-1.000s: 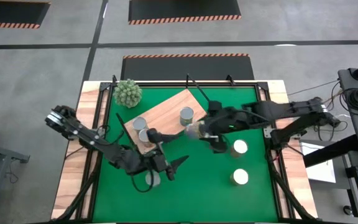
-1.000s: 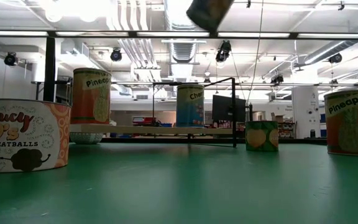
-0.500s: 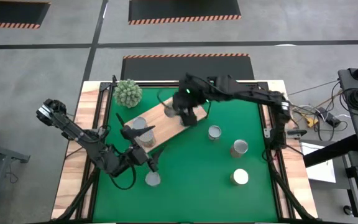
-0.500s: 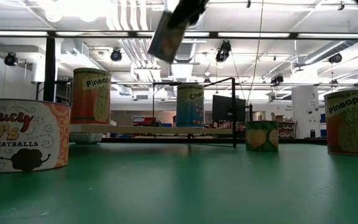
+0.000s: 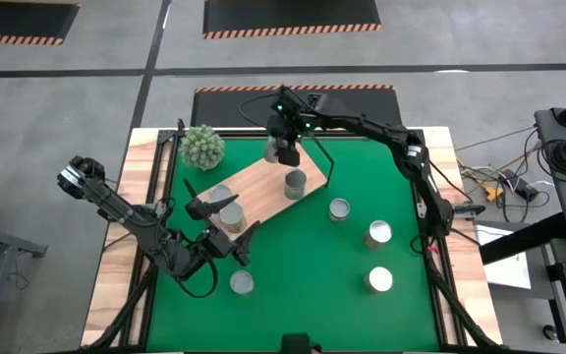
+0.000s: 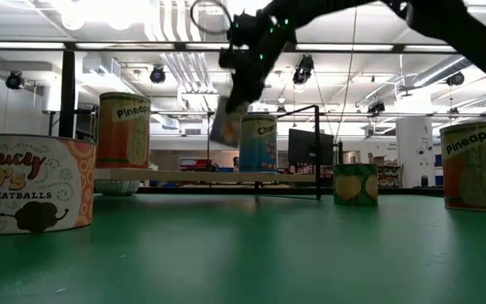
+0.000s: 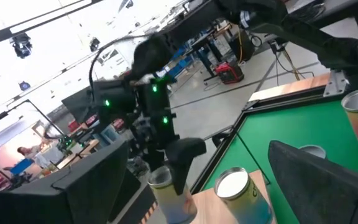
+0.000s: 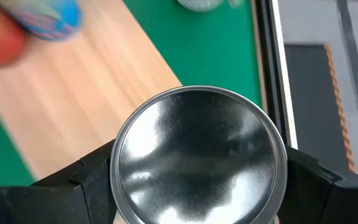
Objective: Pick and place cans onto a shelf
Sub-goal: Put the top canned peaches on the shelf
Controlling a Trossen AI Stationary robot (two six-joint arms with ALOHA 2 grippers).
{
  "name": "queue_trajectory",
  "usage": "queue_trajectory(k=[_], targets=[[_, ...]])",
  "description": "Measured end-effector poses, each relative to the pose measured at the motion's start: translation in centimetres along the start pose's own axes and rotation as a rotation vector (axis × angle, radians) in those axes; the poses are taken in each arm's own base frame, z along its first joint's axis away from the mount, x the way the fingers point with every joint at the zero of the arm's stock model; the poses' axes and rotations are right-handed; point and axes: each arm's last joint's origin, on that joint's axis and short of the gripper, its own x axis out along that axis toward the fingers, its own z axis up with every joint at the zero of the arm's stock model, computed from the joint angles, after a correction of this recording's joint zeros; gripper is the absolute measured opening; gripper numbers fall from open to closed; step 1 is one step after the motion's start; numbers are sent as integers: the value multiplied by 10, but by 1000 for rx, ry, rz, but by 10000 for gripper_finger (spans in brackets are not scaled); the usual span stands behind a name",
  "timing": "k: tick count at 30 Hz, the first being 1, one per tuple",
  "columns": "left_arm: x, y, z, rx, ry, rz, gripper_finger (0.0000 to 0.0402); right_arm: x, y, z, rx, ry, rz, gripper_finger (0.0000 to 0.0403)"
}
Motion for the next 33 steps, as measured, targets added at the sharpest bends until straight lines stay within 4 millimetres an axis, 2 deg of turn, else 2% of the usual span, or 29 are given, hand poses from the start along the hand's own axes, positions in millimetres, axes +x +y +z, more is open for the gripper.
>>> queue_trajectory(k=[2, 10, 20, 33], targets=[[0, 0, 0, 1, 0, 0, 369, 8, -6, -4, 19, 16, 0, 306], [0, 0, 0, 6, 1, 0, 369, 29, -7, -9, 10, 56, 12, 306], [0, 0, 0, 8, 1, 0, 369, 32, -6, -11, 11, 66, 19, 308], [0, 0, 0, 8, 0, -2, 369, 38, -5, -15, 15, 86, 32, 342]])
